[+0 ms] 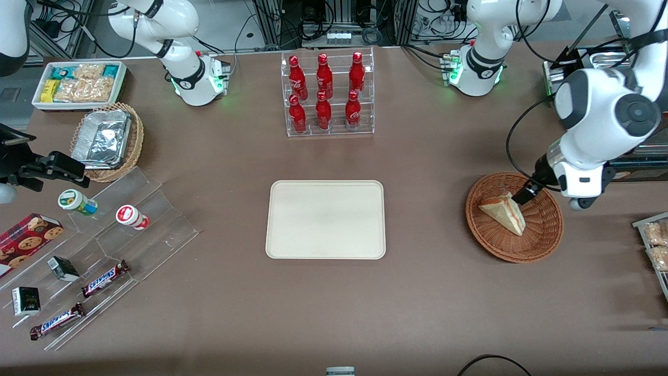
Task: Place sandwich from basket to tray
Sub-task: 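Move the left gripper over the wicker basket and lower toward the sandwich, then close the left gripper on the wrapped sandwich in the basket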
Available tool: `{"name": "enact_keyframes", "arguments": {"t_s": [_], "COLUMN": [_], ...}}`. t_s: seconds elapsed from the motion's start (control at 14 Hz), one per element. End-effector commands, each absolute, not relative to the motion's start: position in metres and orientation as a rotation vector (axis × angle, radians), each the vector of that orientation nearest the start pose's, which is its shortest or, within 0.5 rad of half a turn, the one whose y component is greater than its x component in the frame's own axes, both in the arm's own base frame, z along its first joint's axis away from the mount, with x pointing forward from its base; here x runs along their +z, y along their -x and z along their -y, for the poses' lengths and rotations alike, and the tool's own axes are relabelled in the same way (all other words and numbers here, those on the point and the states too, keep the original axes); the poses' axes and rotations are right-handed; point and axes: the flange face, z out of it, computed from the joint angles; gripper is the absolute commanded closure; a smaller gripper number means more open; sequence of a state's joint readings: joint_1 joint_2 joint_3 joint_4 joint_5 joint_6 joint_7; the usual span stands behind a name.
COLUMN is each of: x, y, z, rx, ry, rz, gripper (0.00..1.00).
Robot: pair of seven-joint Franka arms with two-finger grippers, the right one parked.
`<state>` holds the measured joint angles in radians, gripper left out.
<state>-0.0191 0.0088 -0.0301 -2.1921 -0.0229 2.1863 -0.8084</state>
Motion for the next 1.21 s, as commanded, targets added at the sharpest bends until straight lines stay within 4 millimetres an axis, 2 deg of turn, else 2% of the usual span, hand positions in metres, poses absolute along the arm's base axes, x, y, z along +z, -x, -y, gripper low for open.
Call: {"name": "enact_keyframes", "arguments": {"t_s": [0.0,0.21,0.36,0.79,1.14], "x": [0.359,0.335,0.313,0.268,0.258], "y": [-0.521,-0.523,-0.517,-0.507,-0.509], "z": [0.025,0.023,0.02,0.016,0.017], "rx": [0.024,0.007,-0.019,-0.076,-0.093], "ry": [2.903,2.903,2.901,2.903,2.905], "rz": [1.21,1.225,1.249,1.288,1.298], "gripper": [0.0,0.0,0.0,0.0,0.0]}}
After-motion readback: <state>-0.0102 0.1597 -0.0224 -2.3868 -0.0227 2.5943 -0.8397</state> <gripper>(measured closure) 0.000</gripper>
